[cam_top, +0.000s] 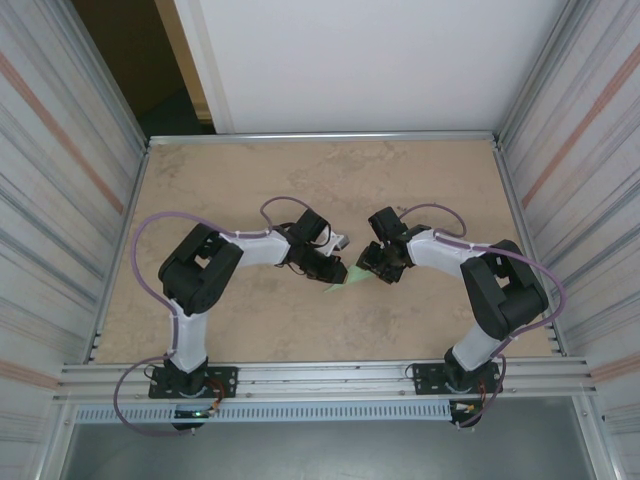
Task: Fold a paper plane with a square sheet of paper (pick it up from the middle)
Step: Fold the wing for the fifth time at the center of the table.
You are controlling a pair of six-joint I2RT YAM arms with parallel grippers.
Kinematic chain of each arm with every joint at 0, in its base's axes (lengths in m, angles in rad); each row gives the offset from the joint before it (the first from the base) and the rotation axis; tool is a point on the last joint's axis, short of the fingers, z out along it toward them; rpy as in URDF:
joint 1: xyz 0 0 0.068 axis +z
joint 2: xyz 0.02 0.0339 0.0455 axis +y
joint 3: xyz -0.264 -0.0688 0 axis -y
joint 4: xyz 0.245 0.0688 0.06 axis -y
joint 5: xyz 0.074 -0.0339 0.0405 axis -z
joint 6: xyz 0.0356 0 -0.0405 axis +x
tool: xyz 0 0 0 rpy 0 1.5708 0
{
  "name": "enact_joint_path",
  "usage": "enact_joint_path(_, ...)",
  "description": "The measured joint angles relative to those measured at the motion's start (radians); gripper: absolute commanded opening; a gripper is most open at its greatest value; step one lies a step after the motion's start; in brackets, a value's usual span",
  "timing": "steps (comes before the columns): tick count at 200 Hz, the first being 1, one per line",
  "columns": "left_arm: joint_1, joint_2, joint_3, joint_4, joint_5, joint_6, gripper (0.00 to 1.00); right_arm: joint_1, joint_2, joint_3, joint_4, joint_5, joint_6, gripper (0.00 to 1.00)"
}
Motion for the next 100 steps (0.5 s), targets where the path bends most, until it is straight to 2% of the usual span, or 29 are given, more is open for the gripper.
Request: enact_joint_path(100,0.003,0.014,0.005,-0.002,0.013,-0.019,0.11,0.004,0.015,0.009,-0.012,0.008,-0.013,0.50)
